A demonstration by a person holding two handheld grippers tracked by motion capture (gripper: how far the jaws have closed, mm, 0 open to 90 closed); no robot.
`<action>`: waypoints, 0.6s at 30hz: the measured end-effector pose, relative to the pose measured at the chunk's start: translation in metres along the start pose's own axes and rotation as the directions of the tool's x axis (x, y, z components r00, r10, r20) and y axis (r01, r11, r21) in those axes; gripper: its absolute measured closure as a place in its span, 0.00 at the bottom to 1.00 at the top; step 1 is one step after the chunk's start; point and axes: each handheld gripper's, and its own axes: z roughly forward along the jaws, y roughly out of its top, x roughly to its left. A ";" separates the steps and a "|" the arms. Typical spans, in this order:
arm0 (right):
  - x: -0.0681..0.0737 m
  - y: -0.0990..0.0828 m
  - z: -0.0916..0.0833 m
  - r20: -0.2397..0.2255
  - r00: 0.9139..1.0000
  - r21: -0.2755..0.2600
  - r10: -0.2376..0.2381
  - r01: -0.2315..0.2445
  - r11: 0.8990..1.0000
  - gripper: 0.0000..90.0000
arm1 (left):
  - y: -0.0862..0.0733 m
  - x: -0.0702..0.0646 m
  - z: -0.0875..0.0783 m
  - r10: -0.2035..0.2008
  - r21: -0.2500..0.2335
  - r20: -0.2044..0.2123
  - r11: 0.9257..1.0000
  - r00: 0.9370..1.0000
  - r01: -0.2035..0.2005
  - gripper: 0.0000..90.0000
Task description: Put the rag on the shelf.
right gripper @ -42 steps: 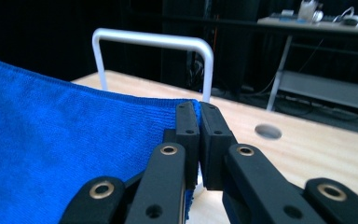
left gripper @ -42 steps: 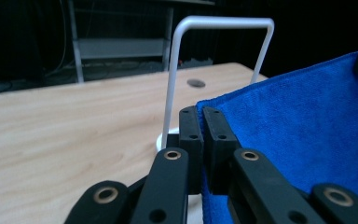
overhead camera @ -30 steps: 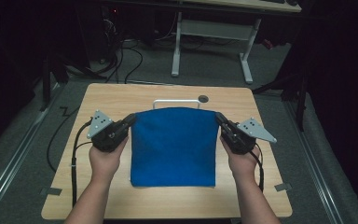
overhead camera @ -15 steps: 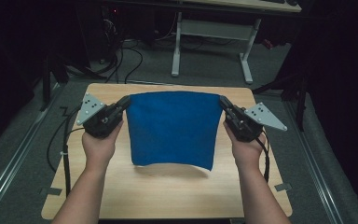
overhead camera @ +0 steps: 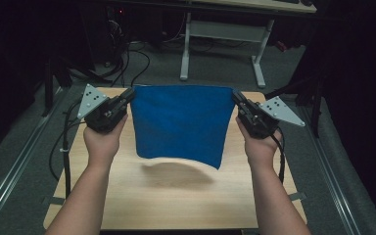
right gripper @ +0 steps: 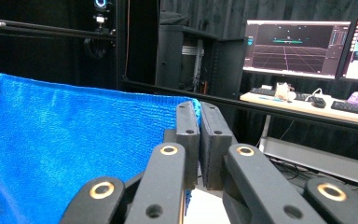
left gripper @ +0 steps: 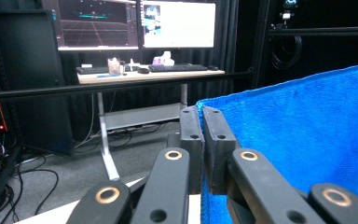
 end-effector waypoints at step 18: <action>-0.024 0.012 0.053 0.024 1.000 0.068 0.004 -0.006 0.998 0.98 | 0.015 0.033 0.057 0.040 0.104 -0.076 0.994 0.996 -0.032 0.98</action>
